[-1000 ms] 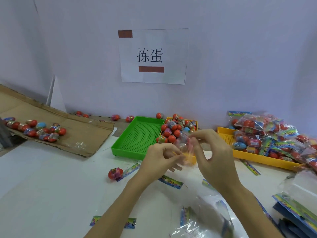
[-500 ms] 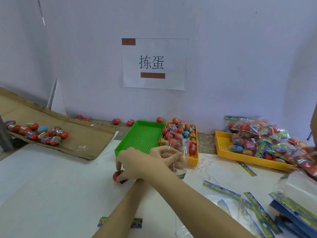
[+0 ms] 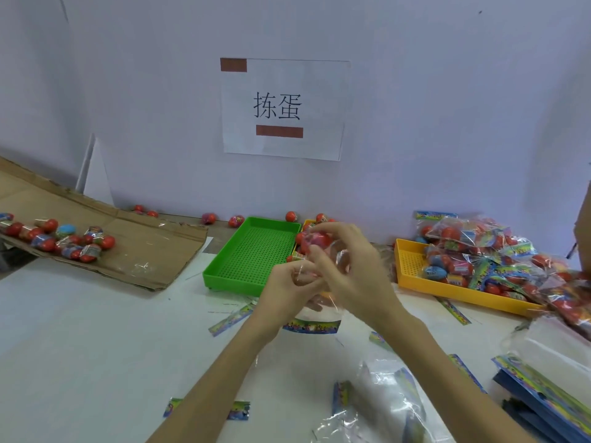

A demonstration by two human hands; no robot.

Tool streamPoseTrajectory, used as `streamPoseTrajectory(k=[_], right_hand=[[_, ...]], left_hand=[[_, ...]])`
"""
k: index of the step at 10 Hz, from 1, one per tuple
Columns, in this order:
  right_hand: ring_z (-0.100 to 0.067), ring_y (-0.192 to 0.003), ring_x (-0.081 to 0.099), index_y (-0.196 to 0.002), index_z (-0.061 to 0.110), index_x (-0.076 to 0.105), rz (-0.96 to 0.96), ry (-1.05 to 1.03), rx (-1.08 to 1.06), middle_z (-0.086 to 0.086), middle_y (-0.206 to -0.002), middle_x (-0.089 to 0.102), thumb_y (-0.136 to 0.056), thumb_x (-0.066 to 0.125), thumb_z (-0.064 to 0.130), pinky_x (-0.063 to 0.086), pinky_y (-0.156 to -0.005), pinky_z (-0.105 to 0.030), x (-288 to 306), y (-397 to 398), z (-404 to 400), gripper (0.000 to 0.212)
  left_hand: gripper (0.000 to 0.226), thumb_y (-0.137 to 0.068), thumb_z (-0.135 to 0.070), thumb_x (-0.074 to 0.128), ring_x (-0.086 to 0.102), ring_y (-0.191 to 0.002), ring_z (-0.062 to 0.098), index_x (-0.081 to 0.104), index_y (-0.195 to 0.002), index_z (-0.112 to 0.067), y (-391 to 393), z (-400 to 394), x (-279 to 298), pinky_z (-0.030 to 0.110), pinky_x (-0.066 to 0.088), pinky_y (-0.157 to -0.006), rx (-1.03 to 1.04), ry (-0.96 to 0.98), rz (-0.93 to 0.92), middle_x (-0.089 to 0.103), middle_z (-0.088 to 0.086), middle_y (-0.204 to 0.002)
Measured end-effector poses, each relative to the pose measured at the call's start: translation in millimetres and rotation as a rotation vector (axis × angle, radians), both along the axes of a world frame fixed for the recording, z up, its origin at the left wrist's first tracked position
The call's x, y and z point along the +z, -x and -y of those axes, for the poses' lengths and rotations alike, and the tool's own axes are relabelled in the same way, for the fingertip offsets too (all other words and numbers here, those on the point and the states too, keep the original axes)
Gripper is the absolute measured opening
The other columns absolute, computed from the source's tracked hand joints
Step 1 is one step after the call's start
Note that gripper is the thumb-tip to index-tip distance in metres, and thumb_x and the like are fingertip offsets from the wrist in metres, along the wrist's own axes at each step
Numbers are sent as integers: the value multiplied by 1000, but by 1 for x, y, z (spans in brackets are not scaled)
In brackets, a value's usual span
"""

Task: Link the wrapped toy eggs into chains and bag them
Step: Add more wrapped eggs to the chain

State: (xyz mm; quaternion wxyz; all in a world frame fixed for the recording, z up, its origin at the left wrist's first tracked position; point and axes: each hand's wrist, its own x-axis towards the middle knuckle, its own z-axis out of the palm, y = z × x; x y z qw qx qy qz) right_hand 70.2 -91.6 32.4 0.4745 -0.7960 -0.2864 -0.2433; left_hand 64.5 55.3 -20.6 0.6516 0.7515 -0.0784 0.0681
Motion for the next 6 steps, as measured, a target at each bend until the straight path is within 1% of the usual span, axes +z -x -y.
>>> streamPoseTrajectory(k=[1,2,3,4,5,6], right_hand=[[-10,-85,61,-129,29,64,-18,-29,-94,7,-108,58,-98,68,19,51,-72,-21,-15,-11,29,33],[-9,-84,67,-132,27,62,-77,-157,-69,9,-113,62,-94,72,14,59,-69,-24,-24,-12,35,41],[-10,-76,70,-125,27,62,-82,-124,-68,13,-115,66,-92,76,15,60,-66,-24,-28,-8,40,39],[-11,-66,67,-123,29,64,-40,-43,-67,17,-114,65,-91,77,16,57,-61,-22,-26,-3,40,36],[-12,-66,68,-122,31,65,-59,-17,-54,19,-114,64,-92,75,15,58,-62,-27,-23,-1,46,35],[-13,-61,69,-122,37,65,-84,-10,-12,22,-109,65,-92,75,15,58,-59,-25,-21,1,50,38]], left_hand=[[15,-91,-11,80,79,-75,30,74,-104,-9,-1,7,2,31,59,-61,-17,52,-20,80,14,-87],[20,-90,-9,80,79,-73,31,73,-108,-10,0,9,4,31,60,-59,-83,52,14,80,13,-84],[26,-90,-10,81,79,-74,31,71,-114,-15,1,11,2,33,60,-60,-117,4,57,81,9,-86],[23,-91,-14,80,79,-74,30,70,-111,-20,2,12,0,39,60,-63,-118,-31,82,81,6,-88],[21,-93,-14,78,79,-73,31,69,-111,-20,0,12,-2,40,60,-62,-97,-53,86,81,8,-87],[21,-94,-14,77,78,-71,32,68,-113,-13,0,11,-2,43,61,-63,-86,-48,83,80,12,-85]])
